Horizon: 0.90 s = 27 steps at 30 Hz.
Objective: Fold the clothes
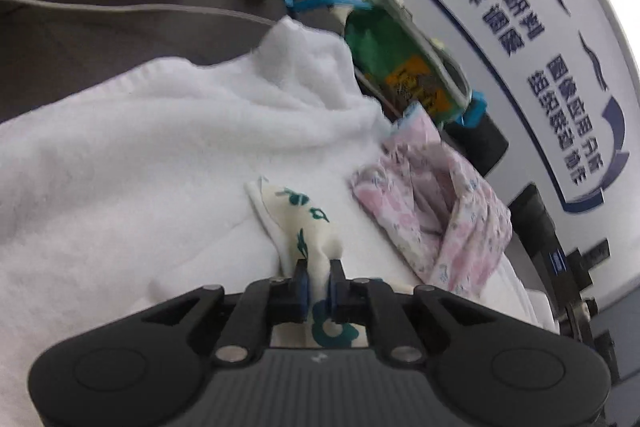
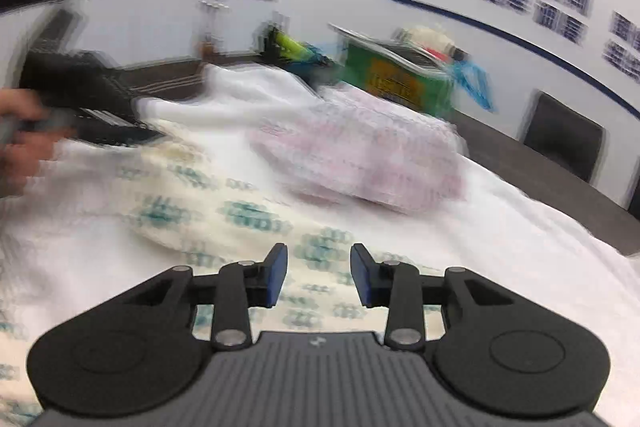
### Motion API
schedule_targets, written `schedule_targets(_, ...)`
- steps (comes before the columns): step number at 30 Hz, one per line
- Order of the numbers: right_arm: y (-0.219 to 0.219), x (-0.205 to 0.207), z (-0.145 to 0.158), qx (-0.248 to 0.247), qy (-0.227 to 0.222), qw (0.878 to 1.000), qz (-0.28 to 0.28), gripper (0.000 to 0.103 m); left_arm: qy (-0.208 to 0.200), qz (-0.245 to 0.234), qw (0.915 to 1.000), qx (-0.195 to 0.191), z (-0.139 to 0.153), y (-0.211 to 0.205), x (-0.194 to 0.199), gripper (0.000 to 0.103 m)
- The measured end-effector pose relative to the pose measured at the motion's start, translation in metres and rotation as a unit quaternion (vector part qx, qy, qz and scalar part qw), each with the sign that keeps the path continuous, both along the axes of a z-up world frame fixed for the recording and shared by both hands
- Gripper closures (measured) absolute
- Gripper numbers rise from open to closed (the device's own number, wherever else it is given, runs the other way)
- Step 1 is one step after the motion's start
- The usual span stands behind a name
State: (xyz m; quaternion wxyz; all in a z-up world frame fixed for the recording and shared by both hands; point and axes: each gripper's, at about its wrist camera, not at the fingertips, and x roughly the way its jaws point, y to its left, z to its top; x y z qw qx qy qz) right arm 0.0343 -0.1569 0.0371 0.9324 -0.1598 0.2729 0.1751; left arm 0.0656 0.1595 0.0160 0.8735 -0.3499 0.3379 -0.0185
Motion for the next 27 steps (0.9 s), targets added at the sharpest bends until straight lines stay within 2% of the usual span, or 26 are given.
schedule_targets(3, -0.039, 0.032, -0.007, -0.002, 0.026, 0.996, -0.086, 0.066, -0.007, 0.010, 0.9999, 0.011, 0.004, 0.000, 0.001, 0.098)
schedule_targets(4, -0.049, 0.034, -0.010, 0.002, 0.036, 0.995, -0.098, 0.064, -0.009, 0.013, 0.9998, 0.014, 0.005, 0.001, 0.002, 0.098)
schedule_targets(5, -0.057, 0.034, -0.013, 0.007, 0.045, 0.993, -0.105, 0.056, -0.012, 0.018, 0.9995, 0.023, 0.007, -0.001, 0.004, 0.099)
schedule_targets(6, -0.060, 0.032, -0.018, 0.006, 0.051, 0.993, -0.110, 0.056, -0.012, 0.022, 0.9993, 0.029, 0.009, -0.001, 0.006, 0.100)
schedule_targets(7, -0.062, 0.029, -0.023, 0.000, 0.055, 0.992, -0.113, 0.060, -0.010, 0.028, 0.9992, 0.026, 0.008, 0.001, 0.009, 0.100)
schedule_targets(8, -0.063, 0.026, -0.029, -0.005, 0.059, 0.991, -0.117, 0.086, -0.008, 0.034, 0.9991, 0.022, 0.008, 0.003, 0.012, 0.100)
schedule_targets(9, -0.067, 0.025, -0.030, -0.002, 0.057, 0.991, -0.125, 0.103, -0.001, 0.039, 0.9991, 0.018, 0.005, 0.004, 0.015, 0.100)
schedule_targets(13, -0.092, 0.027, -0.026, 0.031, 0.036, 0.985, -0.167, 0.103, 0.022, 0.065, 0.9976, -0.005, -0.005, 0.014, 0.015, 0.099)
schedule_targets(15, -0.107, 0.029, -0.024, 0.048, 0.035, 0.982, -0.182, 0.103, 0.028, 0.089, 0.9956, -0.011, -0.004, 0.019, 0.006, 0.090)
schedule_targets(17, -0.123, 0.022, -0.016, 0.070, 0.030, 0.979, -0.190, 0.097, 0.030, 0.108, 0.9937, -0.003, 0.005, 0.023, -0.007, 0.082)
schedule_targets(19, -0.138, 0.008, -0.003, 0.086, 0.014, 0.978, -0.187, 0.081, 0.002, 0.099, 0.9950, 0.013, 0.023, 0.017, -0.024, 0.080)
schedule_targets(20, -0.145, 0.000, 0.003, 0.093, 0.005, 0.978, -0.184, 0.063, -0.015, 0.081, 0.9963, 0.022, 0.031, 0.009, -0.031, 0.078)
schedule_targets(21, -0.149, -0.005, 0.007, 0.096, 0.003, 0.979, -0.180, 0.057, -0.031, 0.053, 0.9976, 0.034, 0.038, -0.003, -0.036, 0.073)
schedule_targets(24, -0.140, -0.013, 0.008, 0.083, 0.019, 0.988, -0.129, 0.057, -0.044, -0.032, 0.9958, 0.074, 0.043, -0.048, -0.032, 0.072)
schedule_targets(26, -0.120, 0.000, -0.006, 0.051, 0.045, 0.993, -0.100, 0.057, -0.039, -0.069, 0.9916, 0.102, 0.036, -0.074, -0.022, 0.072)
schedule_targets(27, -0.112, 0.009, -0.015, 0.029, 0.057, 0.993, -0.100, 0.064, -0.032, -0.073, 0.9898, 0.118, 0.032, -0.081, -0.019, 0.073)
